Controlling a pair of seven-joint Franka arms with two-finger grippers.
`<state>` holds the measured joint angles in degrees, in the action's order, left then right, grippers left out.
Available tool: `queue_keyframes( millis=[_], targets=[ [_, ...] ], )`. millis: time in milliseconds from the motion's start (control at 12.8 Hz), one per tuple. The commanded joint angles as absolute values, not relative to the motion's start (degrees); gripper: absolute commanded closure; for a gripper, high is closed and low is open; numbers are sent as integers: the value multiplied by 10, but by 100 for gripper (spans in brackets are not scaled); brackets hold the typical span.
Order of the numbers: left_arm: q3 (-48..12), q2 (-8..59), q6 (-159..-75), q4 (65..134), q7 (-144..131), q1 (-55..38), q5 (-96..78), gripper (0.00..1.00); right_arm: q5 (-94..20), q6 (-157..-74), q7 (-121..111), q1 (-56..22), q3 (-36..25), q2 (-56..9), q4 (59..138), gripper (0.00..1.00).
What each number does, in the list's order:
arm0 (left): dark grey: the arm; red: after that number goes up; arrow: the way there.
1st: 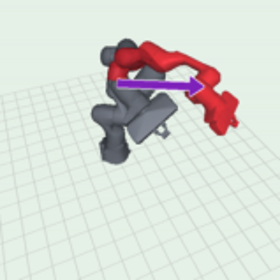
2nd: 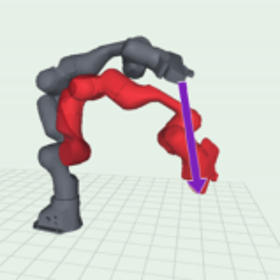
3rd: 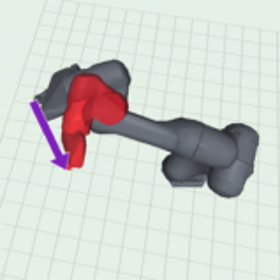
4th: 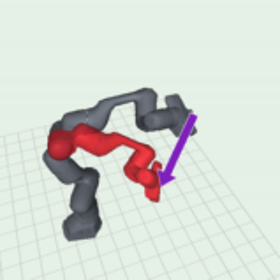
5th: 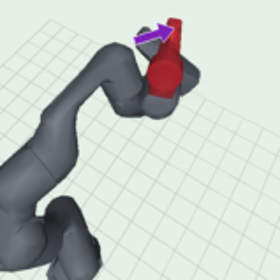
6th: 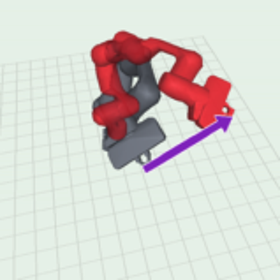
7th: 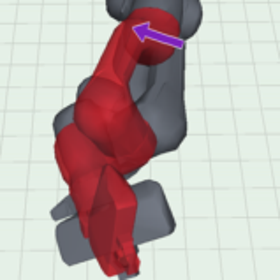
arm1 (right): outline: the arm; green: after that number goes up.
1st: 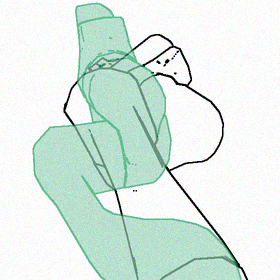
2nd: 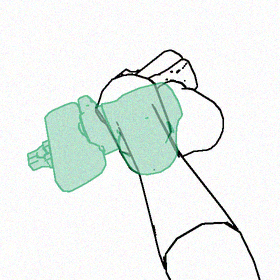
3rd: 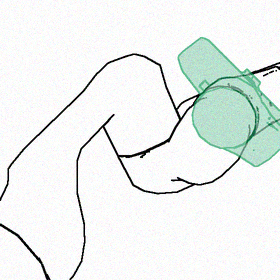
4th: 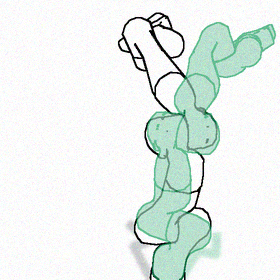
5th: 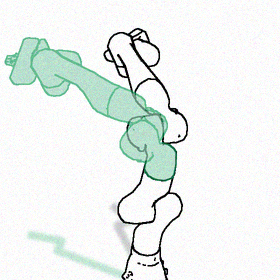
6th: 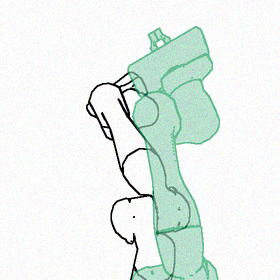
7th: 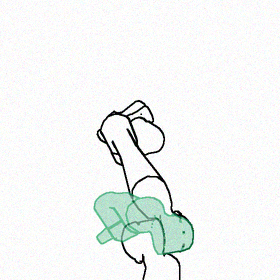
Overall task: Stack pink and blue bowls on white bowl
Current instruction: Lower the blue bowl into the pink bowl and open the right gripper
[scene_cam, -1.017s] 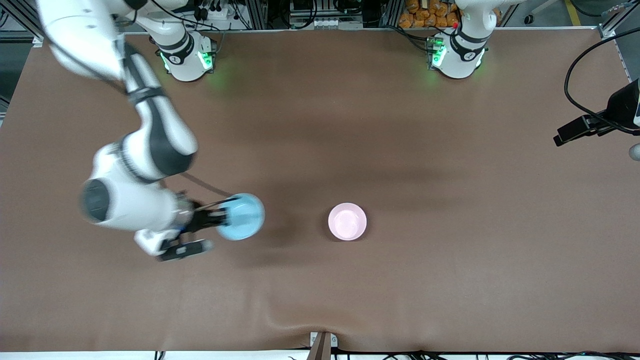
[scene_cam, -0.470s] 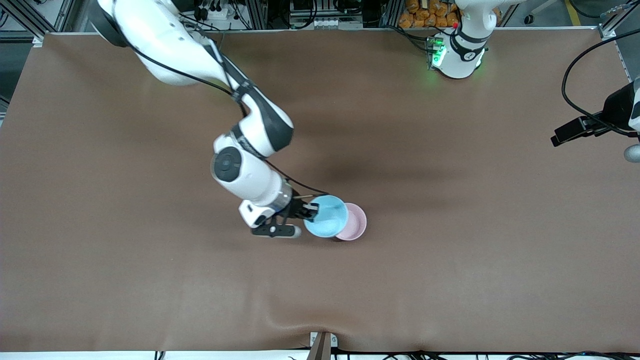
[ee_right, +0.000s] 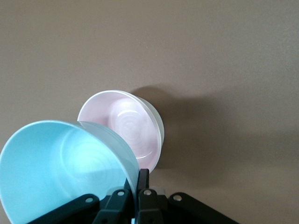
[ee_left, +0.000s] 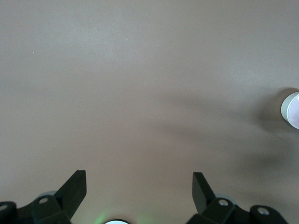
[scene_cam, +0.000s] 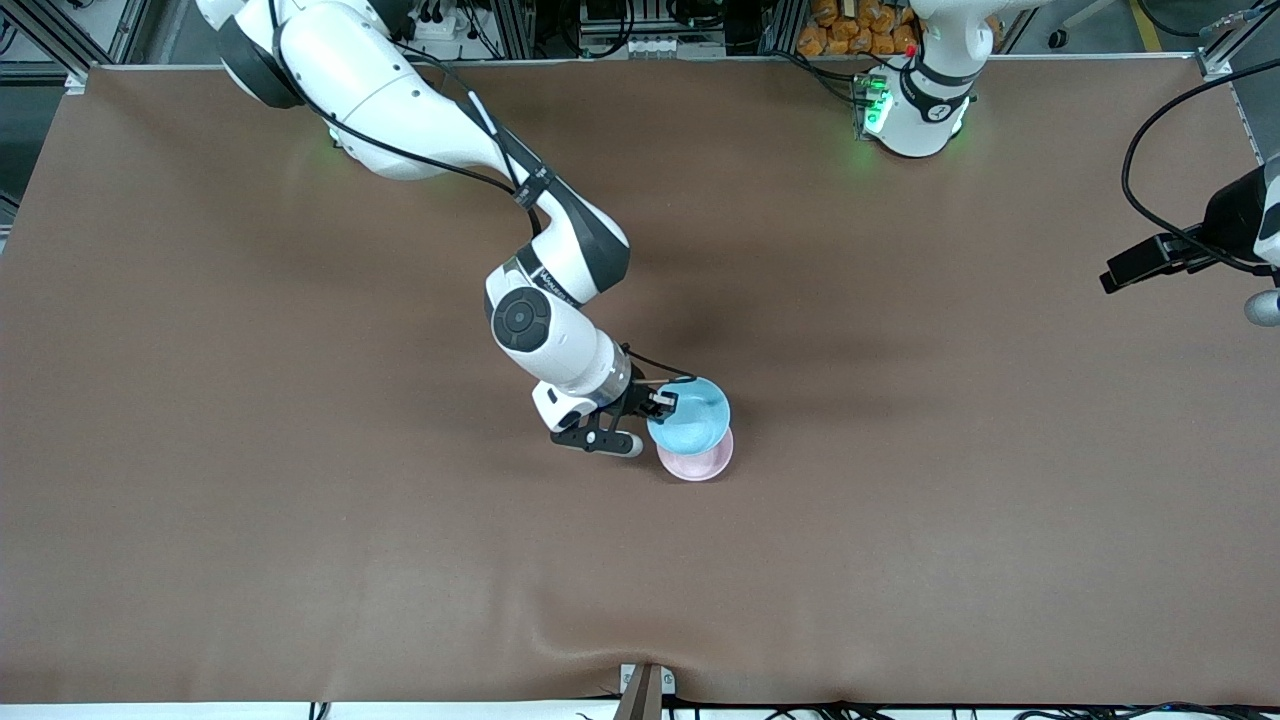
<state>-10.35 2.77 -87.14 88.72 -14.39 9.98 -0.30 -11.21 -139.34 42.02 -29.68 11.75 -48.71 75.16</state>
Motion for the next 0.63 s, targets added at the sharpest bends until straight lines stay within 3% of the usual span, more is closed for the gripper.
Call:
queue_keyframes(
  millis=[0,548],
  targets=[
    [-105,16,-879,900,-130,105,-11,0,-113,-1404,429,-313,91,-503,738,100],
    [-105,14,-879,900,-130,105,-11,0,-113,-1435,430,-331,82,-526,714,100]
  ],
)
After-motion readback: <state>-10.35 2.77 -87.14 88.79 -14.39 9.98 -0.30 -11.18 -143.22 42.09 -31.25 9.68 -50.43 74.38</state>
